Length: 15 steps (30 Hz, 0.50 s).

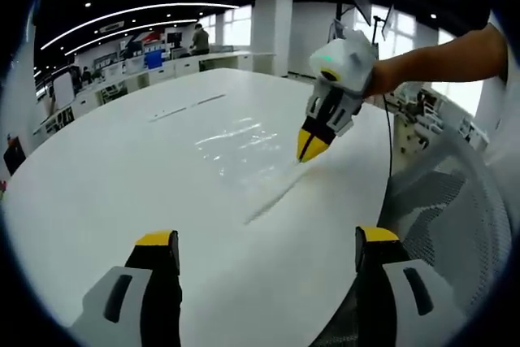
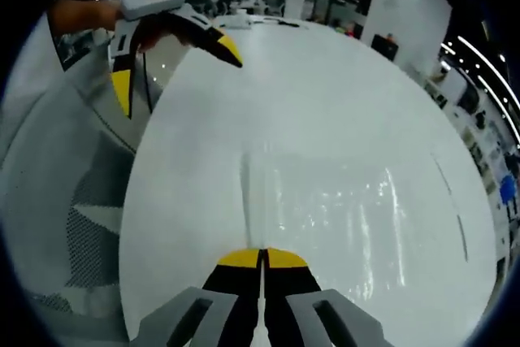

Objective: Open the resealable bag by pulling the two sides of the seal apart until the entire bag opening is separated and visibly accessible.

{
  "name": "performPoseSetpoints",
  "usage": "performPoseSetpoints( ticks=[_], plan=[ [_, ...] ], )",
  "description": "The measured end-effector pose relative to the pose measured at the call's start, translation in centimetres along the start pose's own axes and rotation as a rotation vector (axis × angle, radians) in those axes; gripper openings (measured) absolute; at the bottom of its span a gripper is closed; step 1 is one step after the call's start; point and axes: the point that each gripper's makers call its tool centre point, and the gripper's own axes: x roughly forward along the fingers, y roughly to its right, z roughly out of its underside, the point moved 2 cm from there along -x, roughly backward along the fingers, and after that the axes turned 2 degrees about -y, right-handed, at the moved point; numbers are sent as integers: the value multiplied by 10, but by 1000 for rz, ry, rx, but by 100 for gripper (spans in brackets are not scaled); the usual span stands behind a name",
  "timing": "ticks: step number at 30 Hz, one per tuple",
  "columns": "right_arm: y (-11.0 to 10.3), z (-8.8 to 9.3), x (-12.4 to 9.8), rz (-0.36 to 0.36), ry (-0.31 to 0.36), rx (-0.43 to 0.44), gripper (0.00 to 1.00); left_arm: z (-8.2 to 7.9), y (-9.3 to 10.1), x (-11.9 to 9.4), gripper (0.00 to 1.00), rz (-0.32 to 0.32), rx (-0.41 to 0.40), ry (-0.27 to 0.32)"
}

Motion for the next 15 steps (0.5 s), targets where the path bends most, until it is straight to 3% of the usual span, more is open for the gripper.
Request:
performPoseSetpoints(
  ticks=[15],
  plan=[
    [-14, -16, -15, -35, 25, -32, 0, -6, 7, 13, 83, 48, 94, -37]
  ],
)
